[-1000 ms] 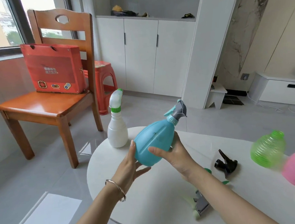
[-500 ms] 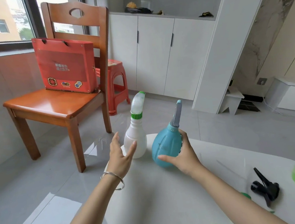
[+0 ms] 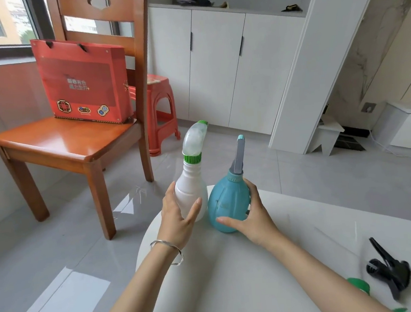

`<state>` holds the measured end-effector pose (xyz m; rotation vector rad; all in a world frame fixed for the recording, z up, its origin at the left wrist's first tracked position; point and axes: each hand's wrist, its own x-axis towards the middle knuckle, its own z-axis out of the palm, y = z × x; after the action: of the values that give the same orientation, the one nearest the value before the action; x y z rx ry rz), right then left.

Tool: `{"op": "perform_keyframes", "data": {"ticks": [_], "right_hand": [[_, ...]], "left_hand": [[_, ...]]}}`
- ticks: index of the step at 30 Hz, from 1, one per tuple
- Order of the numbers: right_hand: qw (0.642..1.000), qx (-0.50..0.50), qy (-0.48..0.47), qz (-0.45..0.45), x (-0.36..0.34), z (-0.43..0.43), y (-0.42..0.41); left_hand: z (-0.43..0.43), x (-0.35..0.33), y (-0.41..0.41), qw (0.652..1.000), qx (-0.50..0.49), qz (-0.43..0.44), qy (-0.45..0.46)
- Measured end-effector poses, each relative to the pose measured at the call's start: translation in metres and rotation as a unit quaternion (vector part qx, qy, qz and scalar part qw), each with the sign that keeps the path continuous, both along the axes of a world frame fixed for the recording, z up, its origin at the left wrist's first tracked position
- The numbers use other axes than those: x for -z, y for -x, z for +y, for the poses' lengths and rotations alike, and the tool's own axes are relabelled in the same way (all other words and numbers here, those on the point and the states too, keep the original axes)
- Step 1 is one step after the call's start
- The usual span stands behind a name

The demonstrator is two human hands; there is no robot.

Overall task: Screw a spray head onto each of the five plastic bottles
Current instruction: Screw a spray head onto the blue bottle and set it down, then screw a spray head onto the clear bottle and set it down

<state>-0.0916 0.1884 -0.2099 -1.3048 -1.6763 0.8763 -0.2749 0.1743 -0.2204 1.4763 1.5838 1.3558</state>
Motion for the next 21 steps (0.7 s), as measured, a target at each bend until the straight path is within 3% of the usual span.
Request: {"op": "perform_keyframes", "data": {"ticks": [13, 21], "right_hand": [[1.000, -0.002, -0.009, 0.006, -0.014, -0.013, -0.006], [0.999, -0.001, -0.043, 0.023, -0.049, -0.066, -0.057]], "left_hand": [[-0.015, -0.008, -0.007, 0.998, -0.019, -0.022, 0.058], [-0.067, -0.037, -0.029, 0.998, -0.031, -0.034, 0.050]]}}
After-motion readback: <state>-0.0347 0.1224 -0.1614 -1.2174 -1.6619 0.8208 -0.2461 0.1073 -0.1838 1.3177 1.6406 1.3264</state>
